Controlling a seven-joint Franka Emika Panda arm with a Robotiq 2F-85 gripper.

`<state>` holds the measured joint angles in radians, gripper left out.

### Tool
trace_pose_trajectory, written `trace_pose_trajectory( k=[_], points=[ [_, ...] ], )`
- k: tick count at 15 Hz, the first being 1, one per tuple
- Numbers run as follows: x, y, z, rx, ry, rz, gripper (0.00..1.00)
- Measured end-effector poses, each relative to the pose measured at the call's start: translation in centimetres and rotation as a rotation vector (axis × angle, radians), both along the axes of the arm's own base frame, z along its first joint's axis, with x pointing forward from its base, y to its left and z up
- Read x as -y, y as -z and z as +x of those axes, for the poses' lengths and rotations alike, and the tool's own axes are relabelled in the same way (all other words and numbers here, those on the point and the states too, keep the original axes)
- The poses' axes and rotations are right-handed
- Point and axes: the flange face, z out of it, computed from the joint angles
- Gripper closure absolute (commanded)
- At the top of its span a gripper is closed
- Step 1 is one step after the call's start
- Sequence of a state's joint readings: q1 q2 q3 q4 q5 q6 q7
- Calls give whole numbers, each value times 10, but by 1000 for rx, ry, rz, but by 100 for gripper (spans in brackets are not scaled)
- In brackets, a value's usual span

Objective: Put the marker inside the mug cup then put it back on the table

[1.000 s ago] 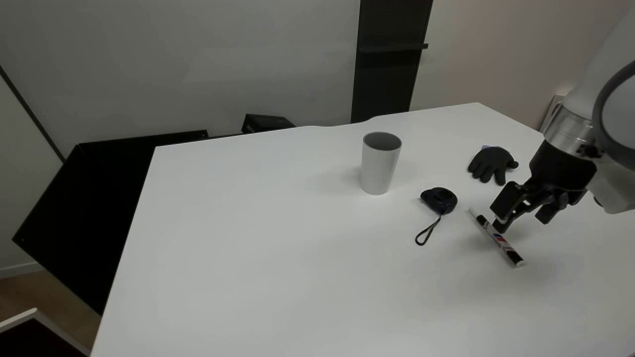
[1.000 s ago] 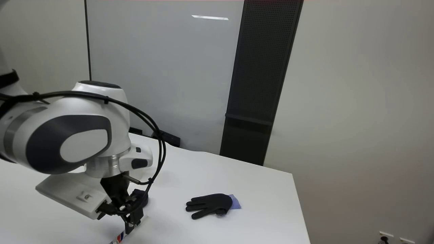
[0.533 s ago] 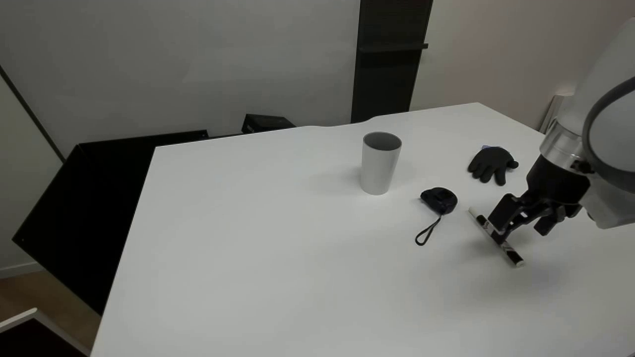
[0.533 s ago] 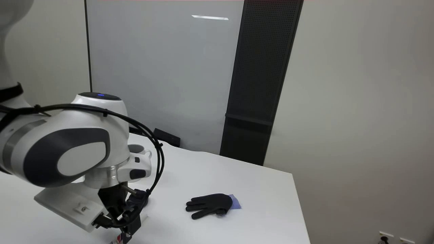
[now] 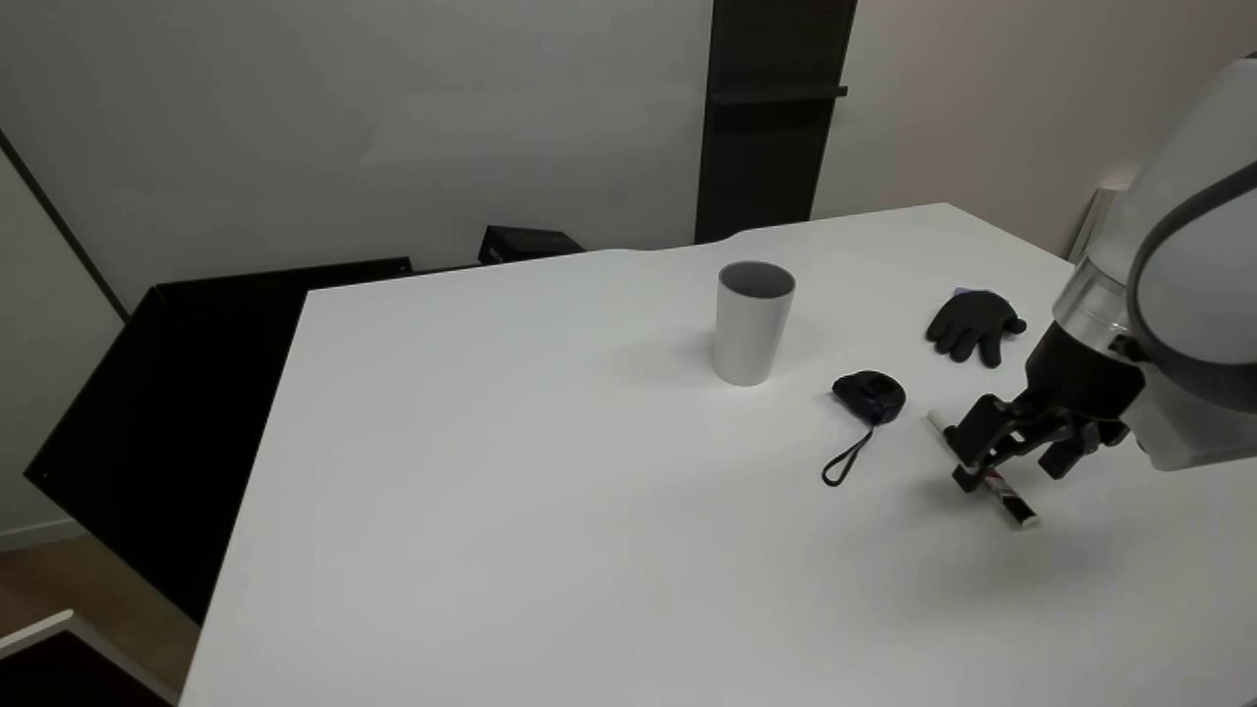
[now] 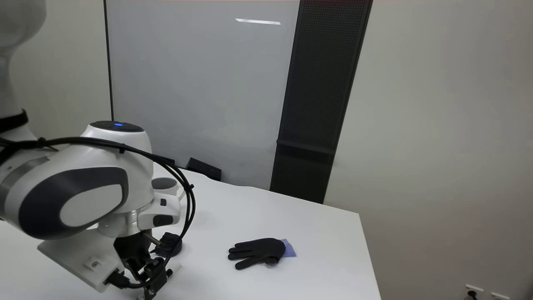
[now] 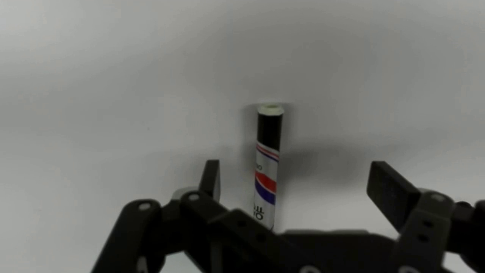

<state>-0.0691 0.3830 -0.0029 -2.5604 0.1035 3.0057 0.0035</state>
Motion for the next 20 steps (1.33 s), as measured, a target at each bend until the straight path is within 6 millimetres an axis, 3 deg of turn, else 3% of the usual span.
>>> trace_pose_trajectory(
  k=[13,14,16,20],
  points=[
    [-4,18,1,8,11,19,0],
    [-4,18,1,8,11,20,25],
    [-5,20,1,6,10,20,32],
    [-5,23,2,2,9,21,58]
  ],
)
